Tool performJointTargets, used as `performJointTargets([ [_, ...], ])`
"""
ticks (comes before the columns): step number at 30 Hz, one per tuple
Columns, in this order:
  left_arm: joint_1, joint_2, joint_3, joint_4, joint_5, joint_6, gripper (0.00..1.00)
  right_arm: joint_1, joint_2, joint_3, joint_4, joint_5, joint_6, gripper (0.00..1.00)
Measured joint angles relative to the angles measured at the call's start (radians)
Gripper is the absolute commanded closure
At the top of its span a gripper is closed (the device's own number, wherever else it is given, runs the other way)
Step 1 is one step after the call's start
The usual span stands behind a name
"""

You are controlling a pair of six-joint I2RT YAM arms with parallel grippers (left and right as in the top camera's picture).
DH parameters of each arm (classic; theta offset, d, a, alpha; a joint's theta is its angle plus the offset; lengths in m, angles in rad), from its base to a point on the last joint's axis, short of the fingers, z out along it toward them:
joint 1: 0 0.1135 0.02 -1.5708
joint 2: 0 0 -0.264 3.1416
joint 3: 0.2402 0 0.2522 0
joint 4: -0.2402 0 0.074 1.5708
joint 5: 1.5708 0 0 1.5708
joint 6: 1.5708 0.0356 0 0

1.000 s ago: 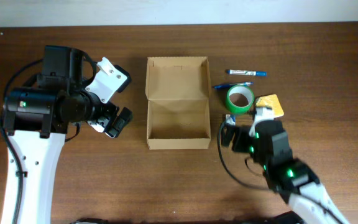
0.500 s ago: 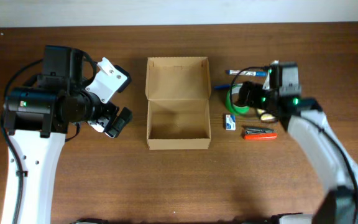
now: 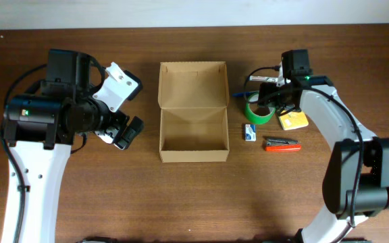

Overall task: Pack container
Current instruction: 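Reach the right gripper to the green tape roll and grasp it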

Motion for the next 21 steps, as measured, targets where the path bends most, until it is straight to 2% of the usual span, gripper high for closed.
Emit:
performJointTargets([
  [11, 0.000, 0.000, 0.000, 0.000, 0.000, 0.000, 0.00, 0.000, 0.078, 0.000, 0.015, 0.003, -0.027, 0.46],
  [15, 0.000, 0.000, 0.000, 0.000, 0.000, 0.000, 0.00, 0.000, 0.091, 0.000, 0.025, 0.015, -0.039, 0.65],
  [18, 0.000, 0.000, 0.000, 0.000, 0.000, 0.000, 0.00, 0.000, 0.093, 0.001, 0.037, 0.018, -0.043, 0.74],
  [21, 0.000, 0.000, 0.000, 0.000, 0.000, 0.000, 0.00, 0.000, 0.093, 0.004, 0.042, 0.024, -0.051, 0.91],
])
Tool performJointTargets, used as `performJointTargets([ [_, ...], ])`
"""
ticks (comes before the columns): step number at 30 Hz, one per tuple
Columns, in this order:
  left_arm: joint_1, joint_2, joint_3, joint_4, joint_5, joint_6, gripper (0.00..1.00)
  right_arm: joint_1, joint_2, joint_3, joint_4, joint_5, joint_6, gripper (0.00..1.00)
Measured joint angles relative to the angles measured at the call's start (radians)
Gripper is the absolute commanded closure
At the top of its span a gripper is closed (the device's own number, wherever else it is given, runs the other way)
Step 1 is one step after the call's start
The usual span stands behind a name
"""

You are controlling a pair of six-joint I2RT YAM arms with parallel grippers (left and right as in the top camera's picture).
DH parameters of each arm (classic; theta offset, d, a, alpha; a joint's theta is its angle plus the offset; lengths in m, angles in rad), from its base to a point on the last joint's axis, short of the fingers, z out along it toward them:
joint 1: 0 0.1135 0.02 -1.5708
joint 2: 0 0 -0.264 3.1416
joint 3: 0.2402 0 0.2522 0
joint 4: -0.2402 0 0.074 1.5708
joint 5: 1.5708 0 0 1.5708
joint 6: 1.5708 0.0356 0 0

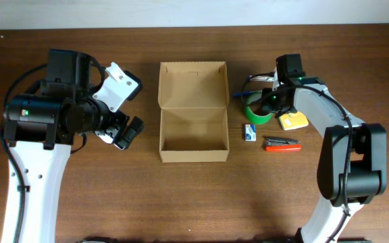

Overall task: Pack container
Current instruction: 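Reach the right gripper to the green tape roll and grasp it, then carry the green tape roll left and lower it into the box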

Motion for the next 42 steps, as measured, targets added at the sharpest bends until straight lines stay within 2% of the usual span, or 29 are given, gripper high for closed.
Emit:
performJointTargets([
  [2, 0.000, 0.000, 0.000, 0.000, 0.000, 0.000, 0.01, 0.000, 0.000, 0.001, -0.002, 0.008, 0.005, 0.96],
  [9, 0.000, 0.000, 0.000, 0.000, 0.000, 0.000, 0.00, 0.000, 0.005, 0.083, -0.133, 0.008, 0.006, 0.96],
  [23, 0.000, 0.000, 0.000, 0.000, 0.000, 0.000, 0.00, 0.023, 0.011, 0.614, -0.528, 0.008, 0.006, 0.96],
  [30, 0.000, 0.000, 0.000, 0.000, 0.000, 0.000, 0.00, 0.144, 0.011, 0.774, -0.623, 0.008, 0.006, 0.96],
  [42, 0.000, 0.000, 0.000, 0.000, 0.000, 0.000, 0.00, 0.424, 0.011, 0.787, -0.716, 0.008, 0.005, 0.96],
])
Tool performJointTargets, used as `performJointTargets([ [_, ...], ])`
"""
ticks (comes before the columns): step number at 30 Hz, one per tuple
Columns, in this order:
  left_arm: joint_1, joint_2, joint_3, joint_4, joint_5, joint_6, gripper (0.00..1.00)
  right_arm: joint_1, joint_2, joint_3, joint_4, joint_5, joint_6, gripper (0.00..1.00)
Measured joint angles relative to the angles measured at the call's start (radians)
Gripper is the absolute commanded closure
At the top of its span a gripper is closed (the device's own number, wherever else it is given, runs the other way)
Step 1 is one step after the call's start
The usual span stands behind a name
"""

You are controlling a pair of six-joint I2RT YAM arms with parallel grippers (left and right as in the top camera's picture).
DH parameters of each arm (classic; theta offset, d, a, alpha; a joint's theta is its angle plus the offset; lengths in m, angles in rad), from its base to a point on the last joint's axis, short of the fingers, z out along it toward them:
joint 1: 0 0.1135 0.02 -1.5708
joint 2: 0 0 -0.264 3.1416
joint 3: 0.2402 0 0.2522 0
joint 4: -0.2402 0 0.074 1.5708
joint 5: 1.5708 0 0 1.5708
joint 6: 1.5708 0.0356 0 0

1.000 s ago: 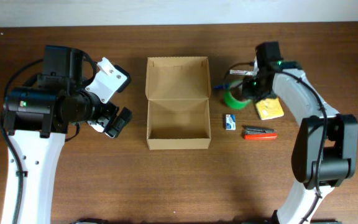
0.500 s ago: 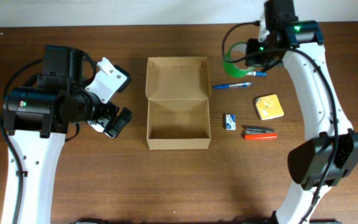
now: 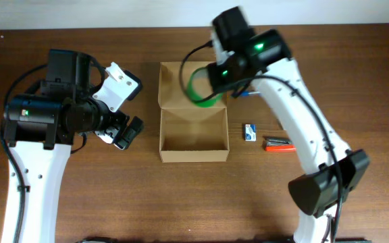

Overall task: Pack container
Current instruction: 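Carry the green tape roll left and lower it into the box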

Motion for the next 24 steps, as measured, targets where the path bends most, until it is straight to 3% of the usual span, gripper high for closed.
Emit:
performJointTargets([
  [9, 0.000, 0.000, 0.000, 0.000, 0.000, 0.000, 0.00, 0.122, 0.000, -0.121, 0.013, -0.004, 0.040, 0.96],
  [24, 0.000, 0.000, 0.000, 0.000, 0.000, 0.000, 0.01, 0.142, 0.002, -0.402, 0.221, -0.004, 0.117, 0.96],
])
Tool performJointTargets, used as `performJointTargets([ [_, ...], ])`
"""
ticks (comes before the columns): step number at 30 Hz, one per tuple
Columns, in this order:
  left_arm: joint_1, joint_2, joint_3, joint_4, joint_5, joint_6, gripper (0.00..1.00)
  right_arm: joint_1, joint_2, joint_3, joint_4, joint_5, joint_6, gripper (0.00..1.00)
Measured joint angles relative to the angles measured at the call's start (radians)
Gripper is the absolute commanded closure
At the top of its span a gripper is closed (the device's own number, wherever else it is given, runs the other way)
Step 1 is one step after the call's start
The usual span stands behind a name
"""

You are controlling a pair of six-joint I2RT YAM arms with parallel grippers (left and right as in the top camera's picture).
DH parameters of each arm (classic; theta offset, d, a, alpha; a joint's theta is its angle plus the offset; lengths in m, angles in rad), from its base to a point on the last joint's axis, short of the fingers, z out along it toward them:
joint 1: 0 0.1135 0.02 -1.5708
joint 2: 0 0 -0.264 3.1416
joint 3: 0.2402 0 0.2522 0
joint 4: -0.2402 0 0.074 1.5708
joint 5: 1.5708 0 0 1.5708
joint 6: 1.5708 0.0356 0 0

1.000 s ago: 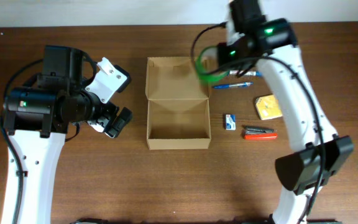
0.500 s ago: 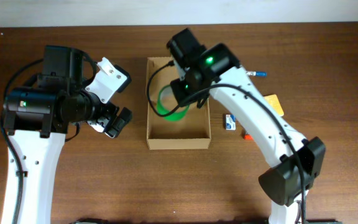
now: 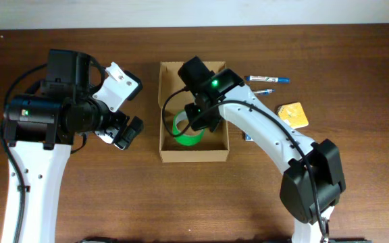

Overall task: Pack container
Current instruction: 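Carry the green tape roll left and lower it into the box, then open the right gripper and withdraw it from the box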

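Note:
An open cardboard box (image 3: 193,159) stands mid-table, its lid flap (image 3: 174,84) folded back. A green tape roll (image 3: 184,133) hangs tilted low inside the box. My right gripper (image 3: 198,120) is down in the box and shut on the roll's upper edge, with its arm reaching in from the right. My left gripper (image 3: 123,132) hovers left of the box, open and holding nothing.
Right of the box lie two blue pens (image 3: 269,79) and a yellow pad (image 3: 294,115). A small blue-white item (image 3: 246,137) peeks out from under my right arm. Other things there are hidden by that arm.
My right gripper was holding the green tape roll high over the box's lid flap. Now it is lower and nearer, with the roll inside the box. The left arm has not moved.
My right gripper stood at the green tape roll among the items right of the box, then closer on it. Later it held the roll above the back of the box, and now the roll is down inside the box. The left arm stayed still throughout.

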Motion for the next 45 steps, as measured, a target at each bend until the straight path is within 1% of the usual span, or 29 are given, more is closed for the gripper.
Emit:
performJointTargets([
  [9, 0.000, 0.000, 0.000, 0.000, 0.000, 0.000, 0.00, 0.066, 0.000, -0.077, 0.097, 0.000, 0.017, 0.96],
  [14, 0.000, 0.000, 0.000, 0.000, 0.000, 0.000, 0.00, 0.074, 0.000, -0.106, 0.110, 0.001, 0.026, 0.96],
  [16, 0.000, 0.000, 0.000, 0.000, 0.000, 0.000, 0.00, 0.073, 0.000, -0.106, 0.113, 0.000, 0.030, 0.88],
  [17, 0.000, 0.000, 0.000, 0.000, 0.000, 0.000, 0.00, 0.074, 0.000, -0.106, 0.115, 0.001, 0.032, 0.83],
  [18, 0.000, 0.000, 0.000, 0.000, 0.000, 0.000, 0.00, 0.074, 0.000, -0.106, 0.116, 0.000, 0.035, 0.75],
  [19, 0.000, 0.000, 0.000, 0.000, 0.000, 0.000, 0.01, 0.073, 0.000, -0.106, 0.116, 0.000, 0.038, 0.70],
  [25, 0.000, 0.000, 0.000, 0.000, 0.000, 0.000, 0.00, 0.073, 0.000, -0.106, 0.117, 0.001, 0.037, 0.67],
  [27, 0.000, 0.000, 0.000, 0.000, 0.000, 0.000, 0.00, 0.073, 0.000, -0.106, 0.117, 0.000, 0.037, 0.62],
  [28, 0.000, 0.000, 0.000, 0.000, 0.000, 0.000, 0.00, 0.073, 0.000, -0.106, 0.117, 0.000, 0.040, 0.63],
  [30, 0.000, 0.000, 0.000, 0.000, 0.000, 0.000, 0.00, 0.073, 0.000, -0.106, 0.116, 0.000, 0.040, 0.60],
  [37, 0.000, 0.000, 0.000, 0.000, 0.000, 0.000, 0.00, 0.073, 0.000, -0.092, 0.055, 0.000, 0.039, 0.59],
  [45, 0.000, 0.000, 0.000, 0.000, 0.000, 0.000, 0.00, 0.064, -0.027, 0.017, -0.011, 0.000, 0.006, 0.59],
])
